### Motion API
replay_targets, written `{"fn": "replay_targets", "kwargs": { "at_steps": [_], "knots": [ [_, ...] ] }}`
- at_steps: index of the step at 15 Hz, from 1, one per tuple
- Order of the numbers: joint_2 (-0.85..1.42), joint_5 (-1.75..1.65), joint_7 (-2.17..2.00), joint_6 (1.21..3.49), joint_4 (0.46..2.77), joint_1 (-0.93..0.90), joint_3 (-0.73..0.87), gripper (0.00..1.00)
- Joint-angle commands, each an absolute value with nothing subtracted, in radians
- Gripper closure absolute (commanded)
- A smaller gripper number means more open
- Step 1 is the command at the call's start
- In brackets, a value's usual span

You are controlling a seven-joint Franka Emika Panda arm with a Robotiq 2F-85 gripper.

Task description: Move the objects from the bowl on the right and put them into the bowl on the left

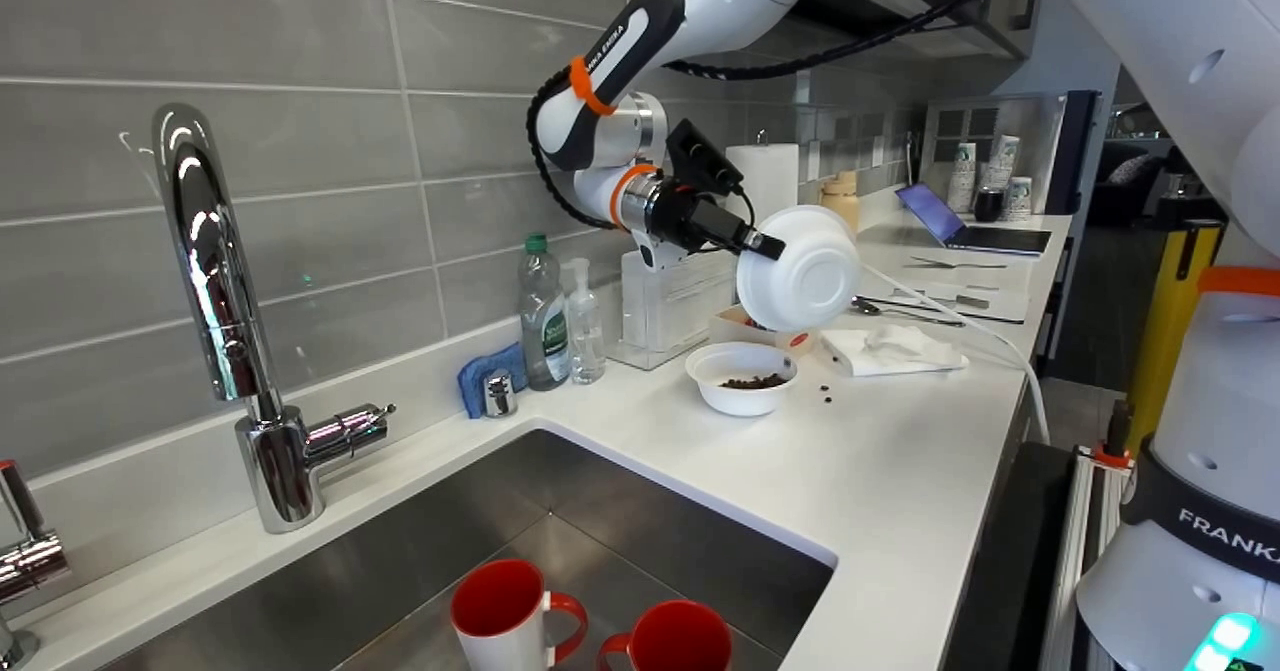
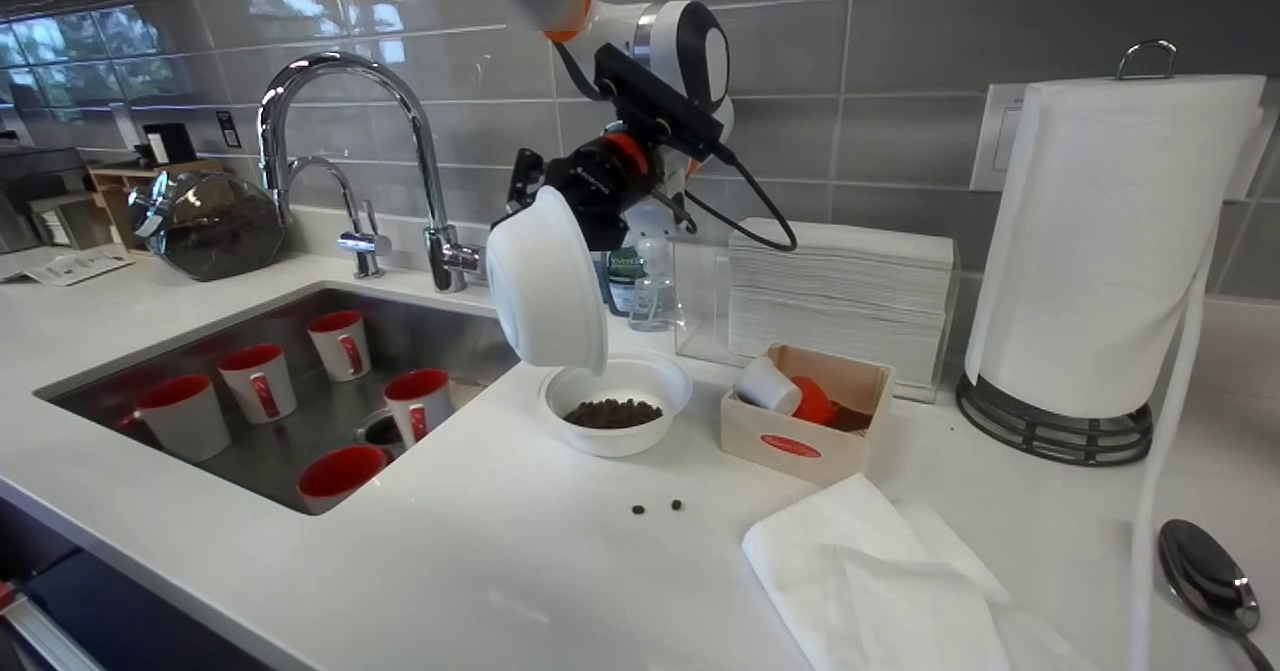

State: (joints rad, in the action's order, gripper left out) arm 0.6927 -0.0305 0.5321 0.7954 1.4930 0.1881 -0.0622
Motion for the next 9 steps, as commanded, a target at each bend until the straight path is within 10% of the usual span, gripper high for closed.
{"fn": "replay_targets", "kwargs": {
  "at_steps": [1, 9],
  "knots": [
    [0.68, -0.031, 0.529, 0.795, 1.493, 0.185, -0.071, 1.0],
    [0.632, -0.032, 0.507, 0.795, 1.51, 0.152, -0.086, 1.0]
  ]
}}
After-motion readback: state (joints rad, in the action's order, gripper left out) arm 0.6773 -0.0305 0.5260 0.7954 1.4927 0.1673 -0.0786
